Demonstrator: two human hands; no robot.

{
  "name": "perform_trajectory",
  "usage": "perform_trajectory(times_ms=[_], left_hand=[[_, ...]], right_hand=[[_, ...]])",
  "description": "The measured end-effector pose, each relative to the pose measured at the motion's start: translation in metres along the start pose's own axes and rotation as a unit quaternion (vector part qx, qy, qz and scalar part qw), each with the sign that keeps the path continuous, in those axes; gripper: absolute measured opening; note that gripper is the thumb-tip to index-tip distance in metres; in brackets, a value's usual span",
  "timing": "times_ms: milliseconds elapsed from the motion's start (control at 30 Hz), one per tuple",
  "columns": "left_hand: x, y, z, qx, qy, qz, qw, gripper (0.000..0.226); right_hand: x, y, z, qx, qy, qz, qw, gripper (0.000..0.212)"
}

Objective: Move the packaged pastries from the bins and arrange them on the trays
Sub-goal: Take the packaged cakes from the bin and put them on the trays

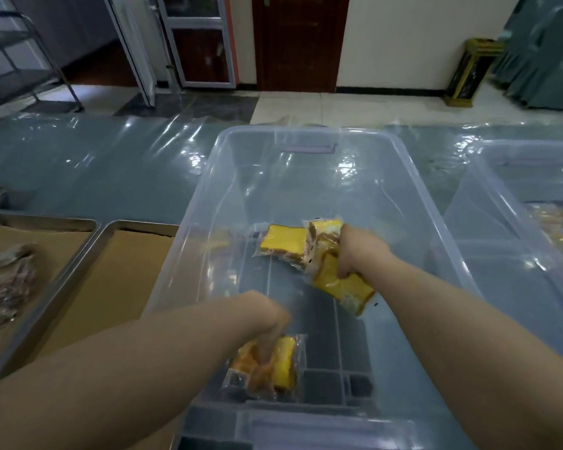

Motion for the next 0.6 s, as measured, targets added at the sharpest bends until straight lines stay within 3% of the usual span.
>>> perform_trajectory(times_ms=[200,467,600], left_hand=[[-0.011,-0.007,-0.007,-0.085,-0.036,-0.023,0.995,0.045],[-0.013,0.0,-0.002,0.006,-0.023,-0.007,1.0,0.048],[-0.007,0.02,0.014,0.081,0.027,-0.084,0.993,0.067]], right_hand=[[-0.013,-0.005,0.0,0.014,-0.004,-0.015,1.0,0.068],[-0.012,-0.005,-0.006,-0.042,-0.038,-0.008,0.998,0.086],[-0.009,-0.004,-0.005,-0.029,-0.03,0.0,0.999,0.069]])
Point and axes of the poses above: each hand's wrist, its own x-axis away from the middle knuckle, its own y-axis out of the back of the hand, z = x × y, the point moved 6 cm from there along -x, towards the middle knuckle, and after that the axes turned 4 degrees about z, right-handed, at the moved point
